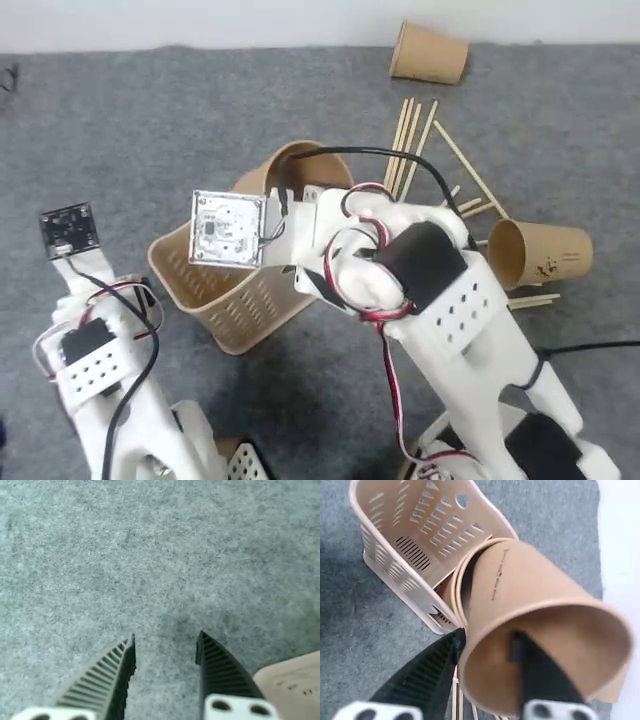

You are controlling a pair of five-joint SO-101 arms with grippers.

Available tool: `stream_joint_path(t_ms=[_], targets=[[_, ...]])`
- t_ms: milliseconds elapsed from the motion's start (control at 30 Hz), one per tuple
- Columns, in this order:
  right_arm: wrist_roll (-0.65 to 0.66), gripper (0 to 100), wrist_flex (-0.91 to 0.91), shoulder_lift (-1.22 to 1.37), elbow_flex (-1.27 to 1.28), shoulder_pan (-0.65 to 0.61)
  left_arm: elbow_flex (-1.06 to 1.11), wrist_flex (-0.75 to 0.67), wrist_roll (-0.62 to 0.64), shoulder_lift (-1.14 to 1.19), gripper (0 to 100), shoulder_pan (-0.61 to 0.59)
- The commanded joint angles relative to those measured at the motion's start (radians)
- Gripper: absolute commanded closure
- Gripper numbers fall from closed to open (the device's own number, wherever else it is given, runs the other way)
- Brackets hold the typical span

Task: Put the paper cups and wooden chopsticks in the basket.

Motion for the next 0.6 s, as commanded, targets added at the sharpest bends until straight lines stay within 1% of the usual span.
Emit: stream_joint_path(t_ms=[0,167,333,500,533,567], targets=[[-0.009,67.5,-0.025,-0.065,-0.058,-0.004,-0.005,-0.018,-0.006,-0.011,81,0.003],[-0.008,71.9,-0.076,-0.151,-0.058,0.001,-0.005,-0.017,-0.006,-0.011,81,0.003],[-0.009,74.6,-0.070,-0.263,-0.058,0.008,-0.005,-0.017,-0.006,-0.011,81,0.003],[-0.011,82.2,-0.104,-0.366,-0.057,0.148,-0.005,-0.015,-0.006,-0.011,81,0.003],[-0.011,84.8,-0.111,-0.378,-0.052,0.193,-0.005,-0.015,-0.006,-0.011,81,0.003],[-0.012,89.5,-0.114,-0.383,-0.043,0.248,-0.005,-0.015,-0.006,-0.011,81,0.003]])
